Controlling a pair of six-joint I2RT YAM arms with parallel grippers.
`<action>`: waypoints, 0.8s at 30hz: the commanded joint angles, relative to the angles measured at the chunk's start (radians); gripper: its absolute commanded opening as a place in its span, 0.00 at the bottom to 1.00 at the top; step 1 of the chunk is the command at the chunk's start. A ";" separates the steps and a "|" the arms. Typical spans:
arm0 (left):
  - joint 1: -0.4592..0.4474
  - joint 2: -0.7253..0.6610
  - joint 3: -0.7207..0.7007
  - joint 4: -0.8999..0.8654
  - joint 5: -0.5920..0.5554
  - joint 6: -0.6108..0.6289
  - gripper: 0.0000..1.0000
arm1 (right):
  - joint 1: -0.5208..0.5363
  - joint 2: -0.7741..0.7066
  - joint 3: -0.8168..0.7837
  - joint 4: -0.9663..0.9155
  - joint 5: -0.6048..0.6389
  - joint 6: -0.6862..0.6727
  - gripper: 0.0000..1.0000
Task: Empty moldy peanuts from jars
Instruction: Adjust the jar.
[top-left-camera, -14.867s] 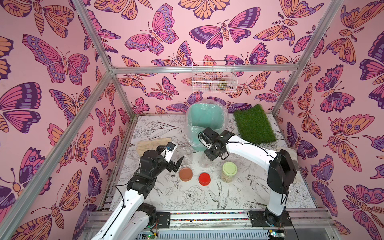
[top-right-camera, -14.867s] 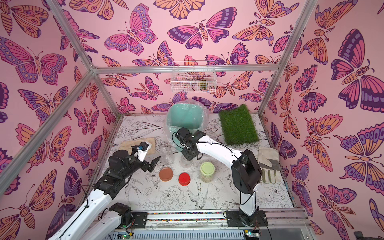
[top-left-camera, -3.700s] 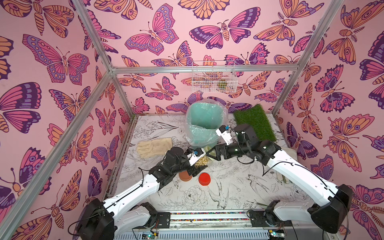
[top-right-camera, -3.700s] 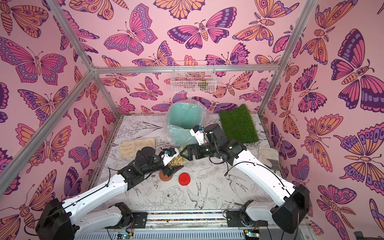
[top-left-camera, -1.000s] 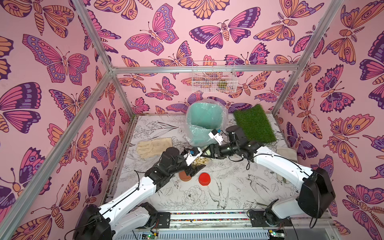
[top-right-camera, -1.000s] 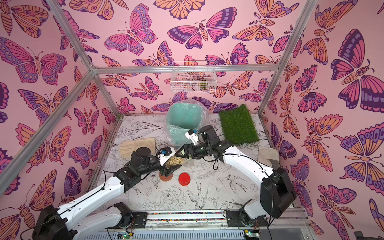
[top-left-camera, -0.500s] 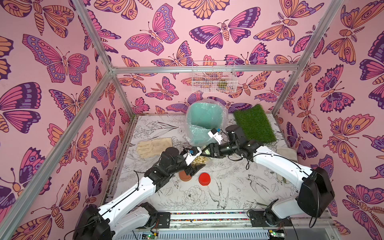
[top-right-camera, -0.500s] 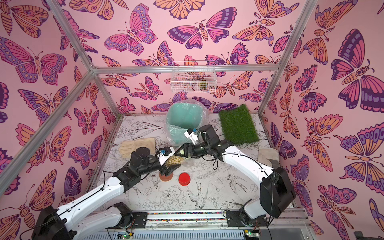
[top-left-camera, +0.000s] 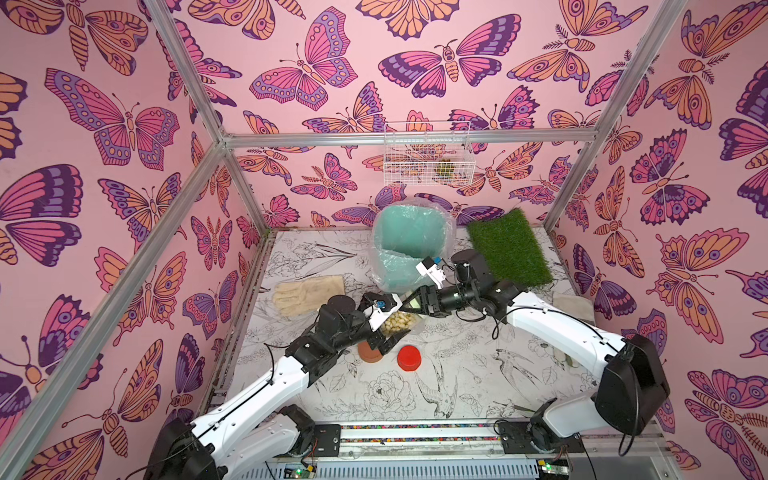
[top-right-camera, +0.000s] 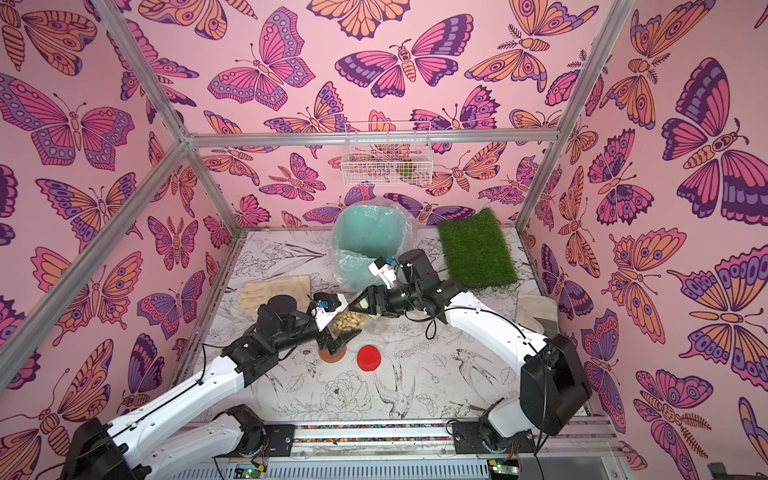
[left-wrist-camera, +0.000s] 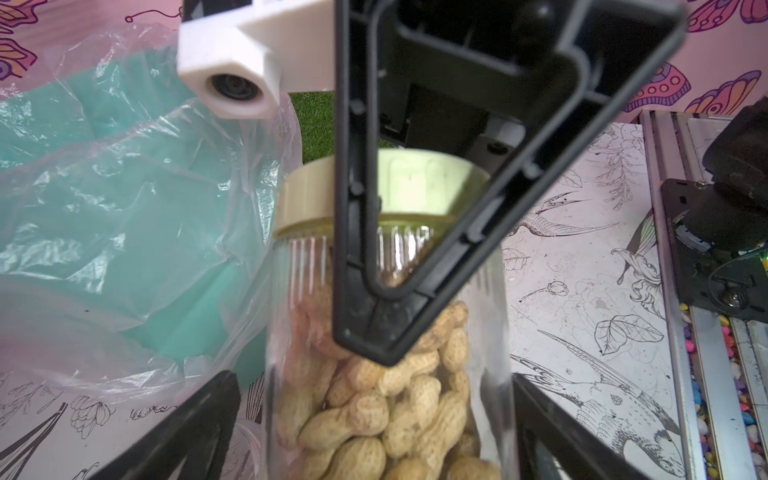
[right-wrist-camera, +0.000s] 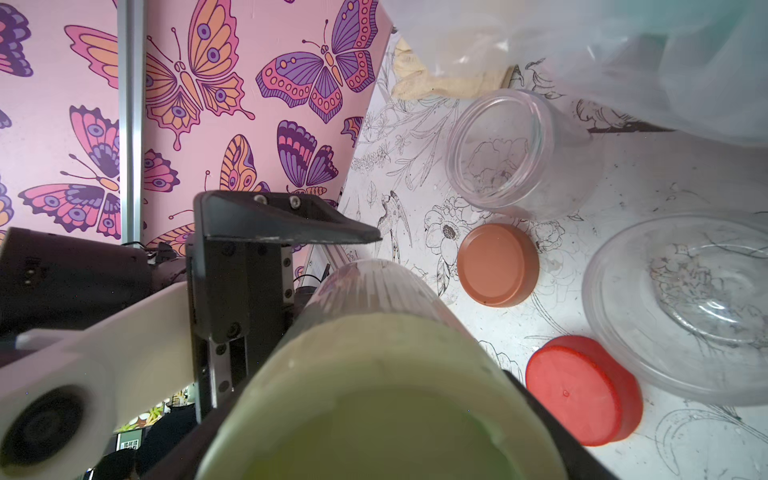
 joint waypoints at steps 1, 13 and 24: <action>0.006 -0.006 0.008 -0.020 -0.010 0.017 1.00 | -0.002 -0.026 0.059 0.032 -0.052 -0.002 0.00; 0.006 0.024 0.024 -0.042 0.011 0.021 1.00 | -0.001 -0.028 0.075 0.055 -0.065 -0.007 0.00; 0.006 0.043 0.037 -0.003 0.002 0.007 0.99 | 0.018 -0.007 0.087 0.033 -0.081 -0.022 0.00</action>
